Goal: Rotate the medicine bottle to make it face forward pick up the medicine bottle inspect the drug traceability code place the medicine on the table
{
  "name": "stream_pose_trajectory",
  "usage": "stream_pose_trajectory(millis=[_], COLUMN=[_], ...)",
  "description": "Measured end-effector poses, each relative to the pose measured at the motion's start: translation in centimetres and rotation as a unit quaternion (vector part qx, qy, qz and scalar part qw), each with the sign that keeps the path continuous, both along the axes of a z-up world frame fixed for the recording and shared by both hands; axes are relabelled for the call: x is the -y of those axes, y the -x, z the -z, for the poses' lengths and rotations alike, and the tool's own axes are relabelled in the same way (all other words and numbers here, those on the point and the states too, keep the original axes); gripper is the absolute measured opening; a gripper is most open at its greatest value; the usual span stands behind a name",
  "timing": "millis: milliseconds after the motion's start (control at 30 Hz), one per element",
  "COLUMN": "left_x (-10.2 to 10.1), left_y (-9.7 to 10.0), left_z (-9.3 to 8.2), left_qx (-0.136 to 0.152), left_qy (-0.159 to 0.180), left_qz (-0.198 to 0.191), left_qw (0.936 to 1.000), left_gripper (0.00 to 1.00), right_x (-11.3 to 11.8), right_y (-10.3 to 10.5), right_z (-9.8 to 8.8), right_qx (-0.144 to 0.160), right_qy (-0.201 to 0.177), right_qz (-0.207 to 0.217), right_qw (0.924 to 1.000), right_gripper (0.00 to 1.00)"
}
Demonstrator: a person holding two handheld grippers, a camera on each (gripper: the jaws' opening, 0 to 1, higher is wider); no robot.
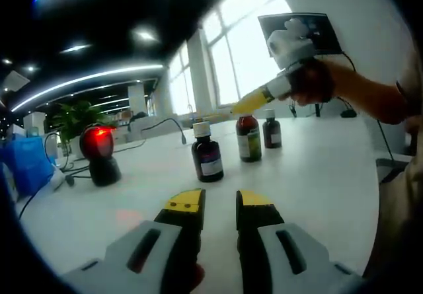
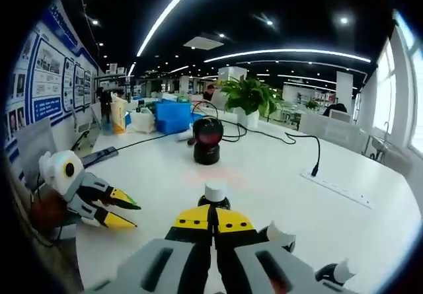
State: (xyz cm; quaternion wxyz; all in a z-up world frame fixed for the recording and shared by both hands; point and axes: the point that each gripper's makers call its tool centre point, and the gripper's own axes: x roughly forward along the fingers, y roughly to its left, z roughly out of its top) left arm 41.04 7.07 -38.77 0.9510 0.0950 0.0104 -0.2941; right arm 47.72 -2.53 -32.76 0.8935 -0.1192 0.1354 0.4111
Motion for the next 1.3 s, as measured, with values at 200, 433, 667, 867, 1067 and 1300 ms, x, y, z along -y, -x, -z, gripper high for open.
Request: stream_pose_trajectory(millis=[200,433,667,867,1067,1300], left_x=[0.0,0.0,0.0,0.0,0.0,0.0], left_y=[0.0,0.0,0.0,-0.1,-0.1,0.0], left_z=[0.0,0.0,0.0,0.0,0.0,-0.1], left_qx=[0.0,0.0,0.0,0.001,0.002,0.004], left_qy=[0.0,-0.002,0.001,0.0,-0.002,-0.002], left_qz=[-0.001,-0.002,-0.003,-0.004,-0.005,-0.004], left_qw=[1.0,1.0,1.0,1.0,1.0,1.0], left_gripper=[0.11,0.11,0.11,0.11,0.11,0.11], right_x=[1.4,3.2,5.4,7.9,9.4,10.8], right_y=[1.5,2.9,4.1,4.7,5.4,6.0], right_z=[0.3,1.1,2.2,4.2,5.7,7.0], right_qx=[0.014,0.012,0.007,0.004,-0.001,-0.011], right_qy=[0.0,-0.021,-0.048,-0.045,-0.045,-0.059], right_qz=[0.004,0.015,0.029,0.047,0.058,0.075], right_qw=[0.9999,0.9996,0.9984,0.9978,0.9973,0.9954], right_gripper=[0.0,0.0,0.0,0.0,0.0,0.0])
